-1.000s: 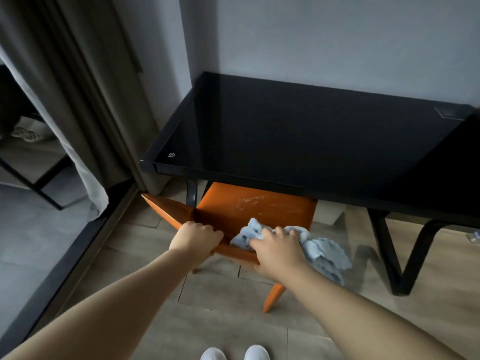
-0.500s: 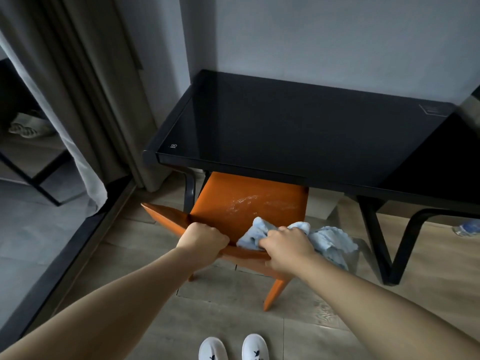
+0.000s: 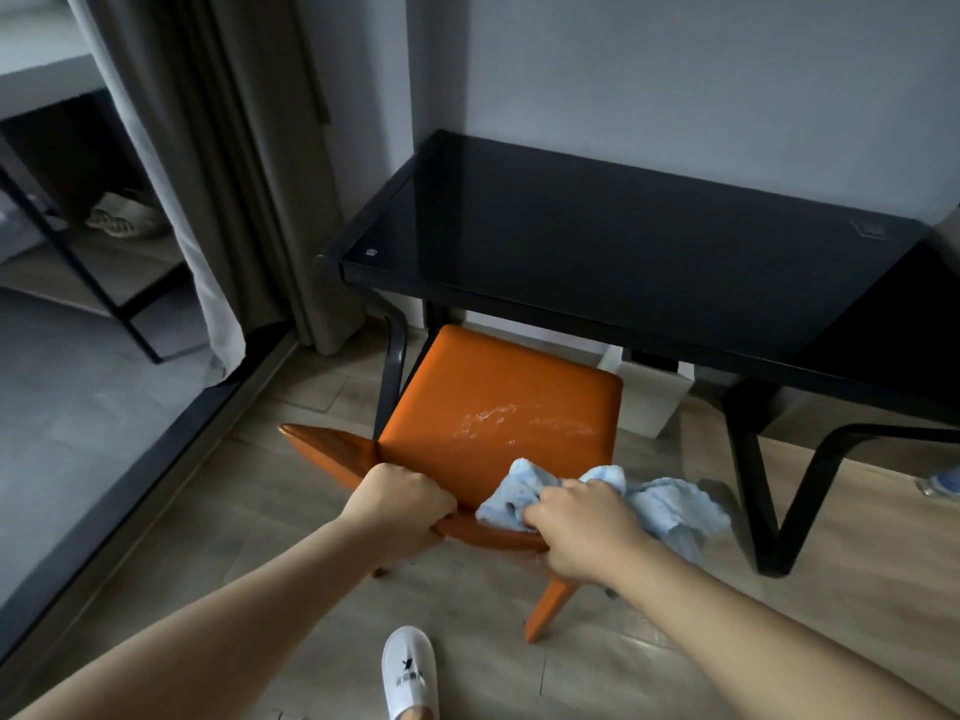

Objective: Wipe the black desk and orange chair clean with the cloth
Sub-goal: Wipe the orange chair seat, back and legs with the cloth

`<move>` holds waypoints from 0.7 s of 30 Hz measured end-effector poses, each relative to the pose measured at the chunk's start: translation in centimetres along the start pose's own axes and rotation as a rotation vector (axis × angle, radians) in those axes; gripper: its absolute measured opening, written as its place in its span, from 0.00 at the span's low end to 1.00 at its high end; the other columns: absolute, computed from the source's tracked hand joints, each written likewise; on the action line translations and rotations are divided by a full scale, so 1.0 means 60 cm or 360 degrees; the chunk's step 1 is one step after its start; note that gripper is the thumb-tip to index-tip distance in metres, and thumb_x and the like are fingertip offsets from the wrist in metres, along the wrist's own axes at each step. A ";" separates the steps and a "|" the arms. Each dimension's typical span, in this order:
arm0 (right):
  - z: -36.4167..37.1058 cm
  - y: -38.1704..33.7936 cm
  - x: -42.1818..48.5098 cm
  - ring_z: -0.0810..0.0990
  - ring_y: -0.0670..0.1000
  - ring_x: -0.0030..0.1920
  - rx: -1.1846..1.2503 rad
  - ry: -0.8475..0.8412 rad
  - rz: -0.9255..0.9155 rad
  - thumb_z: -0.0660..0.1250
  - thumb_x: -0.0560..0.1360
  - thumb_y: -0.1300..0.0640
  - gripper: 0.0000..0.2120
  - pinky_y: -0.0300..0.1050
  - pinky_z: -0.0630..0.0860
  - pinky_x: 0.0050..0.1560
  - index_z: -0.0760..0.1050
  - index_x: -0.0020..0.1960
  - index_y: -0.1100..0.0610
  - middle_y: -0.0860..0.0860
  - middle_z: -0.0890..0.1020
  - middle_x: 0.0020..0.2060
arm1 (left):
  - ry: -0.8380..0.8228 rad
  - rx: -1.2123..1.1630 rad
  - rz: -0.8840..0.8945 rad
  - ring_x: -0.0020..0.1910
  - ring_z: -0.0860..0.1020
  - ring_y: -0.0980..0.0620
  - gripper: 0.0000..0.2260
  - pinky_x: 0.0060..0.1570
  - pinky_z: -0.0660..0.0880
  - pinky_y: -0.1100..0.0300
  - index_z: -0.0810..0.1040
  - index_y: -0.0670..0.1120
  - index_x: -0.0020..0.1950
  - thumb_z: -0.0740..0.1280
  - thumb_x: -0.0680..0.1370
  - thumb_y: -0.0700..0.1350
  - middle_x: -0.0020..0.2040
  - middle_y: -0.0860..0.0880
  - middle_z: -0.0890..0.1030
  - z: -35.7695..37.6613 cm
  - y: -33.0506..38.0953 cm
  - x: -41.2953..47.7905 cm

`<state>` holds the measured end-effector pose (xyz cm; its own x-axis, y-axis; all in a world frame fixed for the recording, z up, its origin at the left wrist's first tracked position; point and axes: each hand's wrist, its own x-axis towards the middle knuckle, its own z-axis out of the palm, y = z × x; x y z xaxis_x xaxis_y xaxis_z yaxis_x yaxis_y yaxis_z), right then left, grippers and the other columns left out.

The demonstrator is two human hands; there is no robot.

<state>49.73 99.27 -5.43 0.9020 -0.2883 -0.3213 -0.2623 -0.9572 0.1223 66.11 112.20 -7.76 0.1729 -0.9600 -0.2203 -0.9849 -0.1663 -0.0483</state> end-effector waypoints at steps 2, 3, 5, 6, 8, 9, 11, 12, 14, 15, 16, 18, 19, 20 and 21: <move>0.008 -0.009 -0.030 0.75 0.57 0.54 0.0014 0.0022 -0.0032 0.62 0.74 0.57 0.12 0.50 0.64 0.44 0.75 0.58 0.52 0.53 0.77 0.52 | -0.0008 -0.0019 -0.0055 0.50 0.78 0.53 0.09 0.44 0.71 0.60 0.77 0.52 0.53 0.63 0.76 0.53 0.50 0.53 0.81 0.006 0.025 -0.025; 0.012 -0.014 -0.046 0.75 0.57 0.54 0.0023 0.0029 -0.0054 0.62 0.74 0.58 0.12 0.50 0.64 0.44 0.75 0.57 0.52 0.53 0.77 0.52 | -0.0014 -0.0024 -0.0079 0.51 0.78 0.53 0.10 0.44 0.71 0.60 0.77 0.53 0.53 0.63 0.75 0.53 0.50 0.54 0.81 0.009 0.039 -0.039; 0.020 -0.023 -0.077 0.75 0.58 0.54 0.0035 0.0028 -0.0095 0.62 0.74 0.58 0.12 0.49 0.63 0.45 0.75 0.57 0.52 0.53 0.77 0.52 | -0.0031 -0.0034 -0.0126 0.52 0.77 0.53 0.10 0.46 0.72 0.59 0.77 0.53 0.54 0.63 0.75 0.53 0.51 0.54 0.81 0.014 0.067 -0.066; 0.024 -0.028 -0.091 0.75 0.58 0.54 0.0034 0.0026 -0.0116 0.62 0.74 0.58 0.12 0.49 0.63 0.45 0.75 0.57 0.52 0.53 0.77 0.52 | -0.0035 -0.0042 -0.0155 0.51 0.77 0.53 0.10 0.46 0.72 0.59 0.77 0.53 0.54 0.63 0.74 0.52 0.51 0.53 0.81 0.017 0.081 -0.079; 0.030 -0.038 -0.116 0.75 0.58 0.53 0.0021 0.0021 -0.0158 0.62 0.74 0.58 0.11 0.50 0.63 0.45 0.76 0.56 0.52 0.53 0.77 0.51 | -0.0032 -0.0057 -0.0222 0.50 0.78 0.52 0.10 0.45 0.72 0.59 0.77 0.53 0.53 0.62 0.73 0.51 0.51 0.53 0.81 0.021 0.105 -0.106; 0.033 -0.043 -0.127 0.75 0.58 0.53 0.0014 0.0013 -0.0180 0.63 0.74 0.58 0.11 0.50 0.63 0.45 0.76 0.55 0.53 0.53 0.77 0.51 | -0.0030 -0.0060 -0.0247 0.50 0.78 0.52 0.10 0.45 0.71 0.59 0.77 0.52 0.52 0.62 0.73 0.51 0.50 0.53 0.81 0.023 0.115 -0.119; 0.039 -0.054 -0.148 0.75 0.58 0.52 0.0004 -0.0004 -0.0223 0.62 0.74 0.59 0.10 0.50 0.63 0.44 0.76 0.54 0.53 0.54 0.77 0.50 | -0.0038 -0.0068 -0.0275 0.49 0.77 0.53 0.10 0.45 0.71 0.59 0.77 0.51 0.51 0.61 0.73 0.51 0.50 0.53 0.81 0.029 0.130 -0.142; 0.042 -0.057 -0.157 0.75 0.58 0.51 0.0000 -0.0011 -0.0244 0.62 0.73 0.60 0.10 0.50 0.63 0.44 0.76 0.53 0.54 0.54 0.77 0.49 | -0.0047 -0.0074 -0.0289 0.48 0.77 0.53 0.10 0.44 0.71 0.60 0.76 0.51 0.51 0.61 0.73 0.52 0.50 0.53 0.81 0.031 0.137 -0.151; 0.047 -0.062 -0.171 0.75 0.59 0.50 0.0009 -0.0006 -0.0267 0.62 0.72 0.60 0.10 0.50 0.62 0.42 0.76 0.52 0.54 0.55 0.77 0.49 | -0.0044 -0.0089 -0.0323 0.48 0.77 0.54 0.10 0.42 0.68 0.61 0.76 0.51 0.50 0.61 0.72 0.52 0.50 0.54 0.80 0.034 0.149 -0.164; 0.050 -0.064 -0.176 0.75 0.59 0.50 0.0026 0.0009 -0.0266 0.62 0.72 0.60 0.10 0.50 0.62 0.42 0.76 0.52 0.54 0.55 0.77 0.49 | -0.0037 -0.0103 -0.0344 0.48 0.77 0.54 0.10 0.40 0.67 0.61 0.76 0.51 0.50 0.61 0.72 0.52 0.50 0.54 0.80 0.035 0.154 -0.169; 0.053 -0.065 -0.179 0.75 0.59 0.50 0.0049 0.0031 -0.0256 0.62 0.72 0.60 0.10 0.50 0.62 0.42 0.76 0.52 0.54 0.55 0.77 0.49 | -0.0036 -0.0119 -0.0365 0.48 0.77 0.54 0.10 0.39 0.67 0.61 0.76 0.51 0.50 0.62 0.72 0.52 0.49 0.54 0.81 0.036 0.157 -0.173; 0.056 -0.069 -0.183 0.75 0.59 0.51 0.0095 0.0071 -0.0211 0.62 0.71 0.59 0.11 0.50 0.63 0.43 0.75 0.53 0.53 0.54 0.76 0.49 | -0.0012 -0.0144 -0.0414 0.47 0.78 0.53 0.10 0.38 0.66 0.62 0.76 0.51 0.49 0.63 0.71 0.53 0.48 0.54 0.81 0.039 0.161 -0.179; 0.056 -0.072 -0.183 0.74 0.58 0.51 0.0118 0.0084 -0.0181 0.63 0.71 0.58 0.12 0.49 0.63 0.43 0.75 0.54 0.53 0.54 0.76 0.49 | 0.0007 -0.0164 -0.0433 0.46 0.77 0.53 0.10 0.37 0.66 0.62 0.76 0.50 0.48 0.63 0.71 0.53 0.47 0.54 0.81 0.040 0.161 -0.181; 0.057 -0.074 -0.183 0.74 0.58 0.51 0.0145 0.0093 -0.0145 0.64 0.71 0.57 0.12 0.49 0.62 0.44 0.75 0.54 0.52 0.53 0.75 0.49 | 0.0021 -0.0179 -0.0442 0.46 0.77 0.54 0.10 0.37 0.65 0.62 0.76 0.50 0.48 0.63 0.71 0.53 0.47 0.54 0.81 0.039 0.161 -0.183; 0.059 -0.076 -0.183 0.74 0.57 0.51 0.0176 0.0097 -0.0103 0.64 0.70 0.56 0.12 0.48 0.62 0.44 0.74 0.54 0.51 0.52 0.75 0.49 | 0.0041 -0.0196 -0.0442 0.47 0.77 0.54 0.10 0.37 0.64 0.63 0.76 0.50 0.48 0.63 0.71 0.53 0.46 0.55 0.80 0.039 0.161 -0.185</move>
<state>39.79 106.70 -5.76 0.9366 -0.2269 -0.2670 -0.2360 -0.9718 -0.0020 54.67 121.78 -8.04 0.4368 -0.8792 -0.1905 -0.8941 -0.4475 0.0154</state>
